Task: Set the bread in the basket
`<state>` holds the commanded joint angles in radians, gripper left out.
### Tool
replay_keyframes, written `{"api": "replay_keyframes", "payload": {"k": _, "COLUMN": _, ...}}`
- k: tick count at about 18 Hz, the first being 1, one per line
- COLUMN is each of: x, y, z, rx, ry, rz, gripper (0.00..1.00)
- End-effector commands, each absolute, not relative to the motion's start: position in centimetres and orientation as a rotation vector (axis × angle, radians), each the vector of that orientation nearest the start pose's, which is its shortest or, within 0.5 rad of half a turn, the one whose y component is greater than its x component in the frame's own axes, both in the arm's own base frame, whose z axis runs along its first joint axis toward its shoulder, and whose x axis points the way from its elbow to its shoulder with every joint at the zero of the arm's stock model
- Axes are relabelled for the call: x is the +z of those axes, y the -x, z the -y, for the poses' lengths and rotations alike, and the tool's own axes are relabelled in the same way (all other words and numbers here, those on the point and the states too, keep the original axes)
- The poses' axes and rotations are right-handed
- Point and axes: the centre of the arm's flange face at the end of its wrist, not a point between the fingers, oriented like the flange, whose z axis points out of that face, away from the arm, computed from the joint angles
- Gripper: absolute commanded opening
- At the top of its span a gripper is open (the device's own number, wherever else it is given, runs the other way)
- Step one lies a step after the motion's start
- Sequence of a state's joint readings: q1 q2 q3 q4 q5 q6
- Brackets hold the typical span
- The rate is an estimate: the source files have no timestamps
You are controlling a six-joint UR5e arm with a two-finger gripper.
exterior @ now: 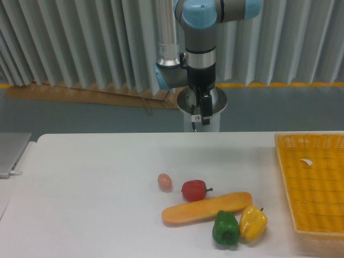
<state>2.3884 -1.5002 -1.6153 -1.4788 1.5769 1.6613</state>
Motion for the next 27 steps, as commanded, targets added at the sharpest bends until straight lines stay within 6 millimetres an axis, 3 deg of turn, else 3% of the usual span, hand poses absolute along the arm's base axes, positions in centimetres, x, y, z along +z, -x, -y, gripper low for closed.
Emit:
{"api": "replay_keyframes", "payload": {"k": 8, "x": 50.6, "y": 25.7, "z": -42.2, "rx": 0.180, "ry": 2.828, "rz": -1.282, "gripper": 1.00}}
{"api": "replay_keyframes", "payload": {"k": 13, "x": 48.7, "y": 27.0, "z": -43.5, "rx": 0.123, "ry": 2.847, "rz": -1.282, "gripper": 1.00}}
{"api": "replay_keyframes", "payload": {"k": 22, "x": 48.2, "y": 29.5, "z": -44.8, "rx": 0.173, "ry": 2.841, "rz": -1.259, "gripper": 1.00}}
{"api": "replay_keyframes", "payload": {"k": 27, "x": 47.7, "y": 30.7, "z": -44.5, "rx": 0.173, "ry": 2.852, "rz": -1.235, "gripper": 1.00}}
